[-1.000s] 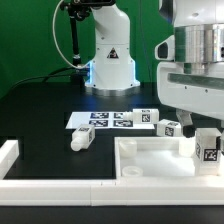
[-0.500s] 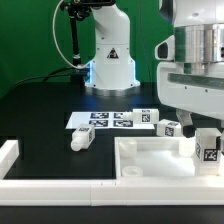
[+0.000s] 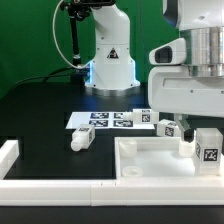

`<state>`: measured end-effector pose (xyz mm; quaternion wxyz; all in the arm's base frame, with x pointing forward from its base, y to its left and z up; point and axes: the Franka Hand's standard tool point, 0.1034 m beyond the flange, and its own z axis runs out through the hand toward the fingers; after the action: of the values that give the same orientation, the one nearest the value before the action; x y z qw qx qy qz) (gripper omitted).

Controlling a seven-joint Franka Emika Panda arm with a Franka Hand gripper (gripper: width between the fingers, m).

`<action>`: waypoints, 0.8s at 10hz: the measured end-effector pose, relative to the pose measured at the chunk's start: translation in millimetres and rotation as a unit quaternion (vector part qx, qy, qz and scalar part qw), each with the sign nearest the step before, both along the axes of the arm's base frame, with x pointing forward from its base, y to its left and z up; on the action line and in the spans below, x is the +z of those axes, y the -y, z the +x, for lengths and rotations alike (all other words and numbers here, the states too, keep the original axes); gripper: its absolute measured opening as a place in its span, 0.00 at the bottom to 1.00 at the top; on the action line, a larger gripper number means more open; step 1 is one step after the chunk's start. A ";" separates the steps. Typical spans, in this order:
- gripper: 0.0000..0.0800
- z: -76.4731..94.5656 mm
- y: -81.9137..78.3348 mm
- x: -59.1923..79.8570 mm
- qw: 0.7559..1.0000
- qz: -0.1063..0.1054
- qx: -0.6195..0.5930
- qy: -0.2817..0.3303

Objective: Assemble one leg

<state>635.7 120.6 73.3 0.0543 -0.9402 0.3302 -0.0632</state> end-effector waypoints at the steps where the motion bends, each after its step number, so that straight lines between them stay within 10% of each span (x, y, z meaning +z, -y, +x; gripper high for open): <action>1: 0.81 -0.1 2.6 -0.8 0.999 -0.006 0.035 0.001; 3: 0.81 0.5 4.3 -0.6 0.994 -0.022 0.106 0.004; 5: 0.81 11.1 7.6 4.1 0.934 -0.082 0.349 0.004; 8: 0.64 13.9 9.9 1.9 0.929 -0.080 0.360 -0.001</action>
Offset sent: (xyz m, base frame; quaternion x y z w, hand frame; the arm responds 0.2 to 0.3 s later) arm 0.0191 0.0046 0.0097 -0.0729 0.0229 -0.4902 0.8683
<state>649.6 110.8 75.2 -0.0027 -0.9972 -0.0367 -0.0650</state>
